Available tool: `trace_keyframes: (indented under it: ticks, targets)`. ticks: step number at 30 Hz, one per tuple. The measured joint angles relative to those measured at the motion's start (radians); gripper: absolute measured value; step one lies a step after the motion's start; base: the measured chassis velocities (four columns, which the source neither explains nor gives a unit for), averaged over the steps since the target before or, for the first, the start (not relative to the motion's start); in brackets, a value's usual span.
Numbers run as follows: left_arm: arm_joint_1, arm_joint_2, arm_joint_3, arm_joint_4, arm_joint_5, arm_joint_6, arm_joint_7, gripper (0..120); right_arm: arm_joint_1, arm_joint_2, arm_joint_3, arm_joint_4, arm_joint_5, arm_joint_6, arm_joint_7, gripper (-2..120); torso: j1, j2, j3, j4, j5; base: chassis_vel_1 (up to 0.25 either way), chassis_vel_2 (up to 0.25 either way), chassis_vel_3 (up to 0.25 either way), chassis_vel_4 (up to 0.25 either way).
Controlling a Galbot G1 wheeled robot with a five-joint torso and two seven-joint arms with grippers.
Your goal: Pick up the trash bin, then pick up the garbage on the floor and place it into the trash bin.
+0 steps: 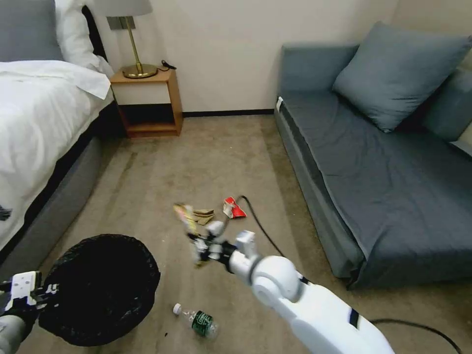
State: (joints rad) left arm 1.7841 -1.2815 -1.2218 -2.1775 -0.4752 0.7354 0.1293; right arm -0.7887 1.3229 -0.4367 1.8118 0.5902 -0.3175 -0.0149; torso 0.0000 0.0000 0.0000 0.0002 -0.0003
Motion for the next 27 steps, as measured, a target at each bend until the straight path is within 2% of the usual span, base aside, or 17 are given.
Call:
trace_keyframes:
  ticks: [2, 3, 4, 6, 13, 18, 20, 21, 27]
  targets:
    - [-0.002, -0.003, 0.004, -0.001, 0.0, 0.0, 0.0, 3, 0.044, 0.076, -0.083, -0.053, -0.006, 0.033, -0.007, 0, 0.0, 0.0, 0.0, 0.0001, 0.0, 0.0, 0.0, 0.0, 0.0]
    - [-0.002, -0.003, 0.004, -0.001, 0.0, 0.0, 0.0, 3, 0.044, 0.076, -0.083, -0.053, -0.006, 0.033, -0.007, 0, 0.0, 0.0, 0.0, 0.0001, 0.0, 0.0, 0.0, 0.0, 0.0]
    - [-0.002, -0.006, 0.007, -0.002, 0.0, 0.0, 0.0, 3, 0.067, 0.117, -0.131, -0.094, -0.015, 0.057, -0.01, 0, 0.0, 0.0, 0.0, 0.0001, 0.0001, 0.0, 0.0, 0.0, 0.0]
    - [-0.002, -0.008, 0.007, -0.006, 0.001, 0.0, 0.0, 3, 0.085, 0.151, -0.167, -0.134, -0.036, 0.074, -0.015, 0, 0.0, 0.0, 0.0, 0.0001, -0.0001, 0.0, 0.0, 0.0, 0.0]
    - [0.004, -0.018, 0.005, -0.026, 0.001, 0.0, 0.003, 3, 0.105, 0.195, -0.204, -0.218, -0.094, 0.085, -0.023, 0, 0.0, 0.0, 0.0, -0.0001, 0.0001, 0.0, 0.0, 0.0, 0.0]
    - [0.006, -0.02, 0.003, -0.029, 0.001, 0.0, 0.003, 3, 0.106, 0.189, -0.201, -0.238, -0.115, 0.082, -0.031, 13, 0.0, 0.0, 0.0, -0.0002, 0.0001, 0.0, 0.0, 0.0, 0.0]
    - [0.006, -0.022, 0.001, -0.03, 0.001, 0.0, 0.003, 3, 0.105, 0.18, -0.198, -0.233, -0.124, 0.071, -0.04, 25, 0.0, 0.0, 0.0, -0.0002, 0.0001, 0.0, 0.0, 0.0, 0.0]
    - [0.006, -0.022, 0.001, -0.03, 0.001, 0.0, 0.003, 3, 0.105, 0.18, -0.198, -0.233, -0.124, 0.071, -0.04, 25, 0.0, 0.0, 0.0, -0.0002, 0.0001, 0.0, 0.0, 0.0, 0.0]
    - [0.005, -0.028, 0.001, -0.031, 0.002, 0.0, 0.003, 3, 0.089, 0.16, -0.194, -0.206, -0.138, 0.048, -0.054, 47, 0.0, 0.0, 0.0, -0.0002, 0.0003, 0.0, 0.0, 0.0, 0.0]
